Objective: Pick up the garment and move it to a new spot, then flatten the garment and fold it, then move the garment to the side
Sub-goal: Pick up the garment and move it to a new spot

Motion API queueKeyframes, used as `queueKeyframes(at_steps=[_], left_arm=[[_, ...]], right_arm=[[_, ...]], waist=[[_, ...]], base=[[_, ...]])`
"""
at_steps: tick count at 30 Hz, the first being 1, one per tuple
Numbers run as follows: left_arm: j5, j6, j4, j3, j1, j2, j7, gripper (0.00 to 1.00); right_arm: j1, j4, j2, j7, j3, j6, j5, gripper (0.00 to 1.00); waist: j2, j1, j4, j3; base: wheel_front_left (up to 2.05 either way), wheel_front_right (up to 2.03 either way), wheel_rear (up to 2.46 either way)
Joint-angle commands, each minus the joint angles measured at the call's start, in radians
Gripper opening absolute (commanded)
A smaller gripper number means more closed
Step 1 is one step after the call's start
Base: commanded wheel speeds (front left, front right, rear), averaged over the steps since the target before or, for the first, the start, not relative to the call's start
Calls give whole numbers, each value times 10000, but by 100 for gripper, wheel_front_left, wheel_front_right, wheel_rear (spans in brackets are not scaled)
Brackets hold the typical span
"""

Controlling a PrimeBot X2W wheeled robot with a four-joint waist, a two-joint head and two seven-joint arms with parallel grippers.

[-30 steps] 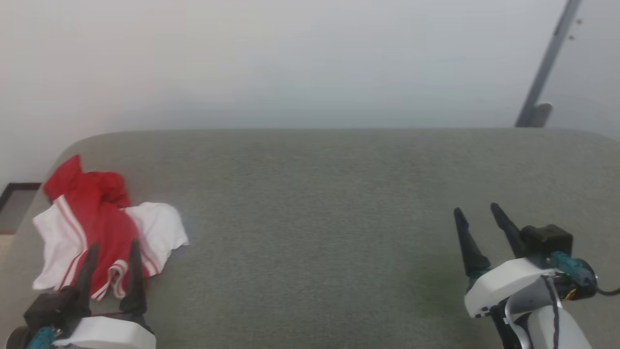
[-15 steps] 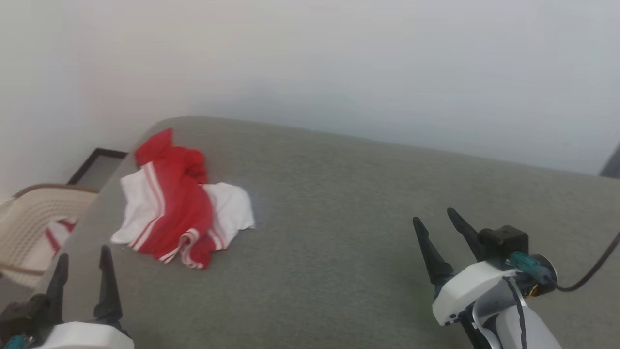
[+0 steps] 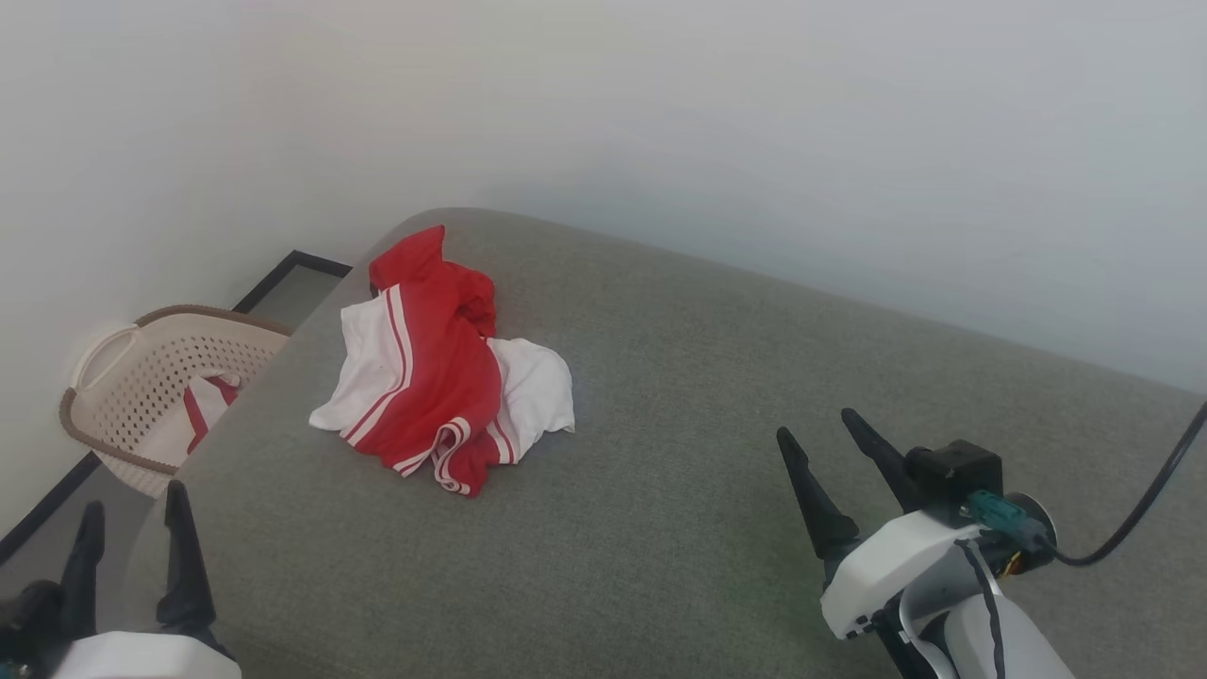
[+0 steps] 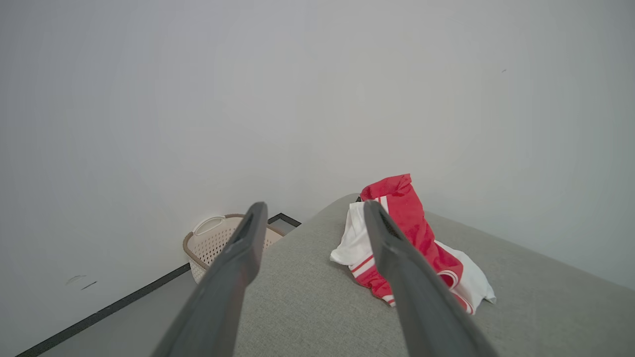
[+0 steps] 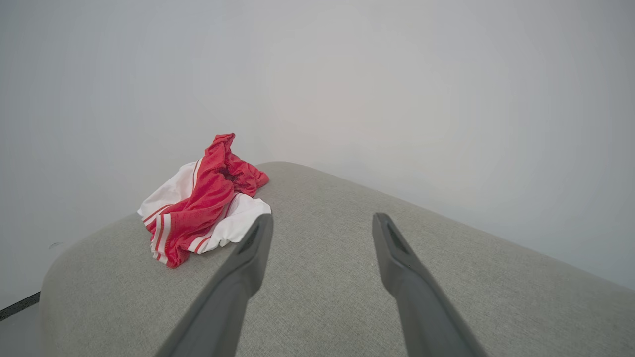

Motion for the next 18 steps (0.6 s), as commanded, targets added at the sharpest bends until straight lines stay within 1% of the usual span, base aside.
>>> queueKeyframes(at_steps=[1,4,8,12,15,16,18], left_arm=[[-44,67,-132,30,99,4,59,100],[-125,123,-231,81,126,-7,116,100],[-311,115,-226,117,-36,23,206,100],[-457,45,-169,88,-335,95,319,100],[-552,-24,-41,93,-650,169,422,100],[-761,-45,56,134,-940,175,523,100],[-877,-52,114,166,-1121,178,563,100]], right_arm=[[-106,42,33,-89,-25,-3,-8,100],[-137,44,32,-71,3,-3,-12,100],[-179,18,-63,-40,-61,-3,-60,100],[-231,-123,-173,47,-148,-3,-136,100],[-389,-312,-331,148,-269,-3,-216,100],[-483,-500,-450,218,-349,-3,-232,100],[-525,-579,-525,260,-409,-3,-232,100]], waist=[[0,0,48,28],[0,0,14,86],[0,0,-214,248],[0,0,-581,508],[0,0,-921,904],[0,0,-1165,1211],[0,0,-1263,1352]], base=[[0,0,0],[0,0,0],[0,0,0],[0,0,0],[0,0,0],[0,0,0],[0,0,0]])
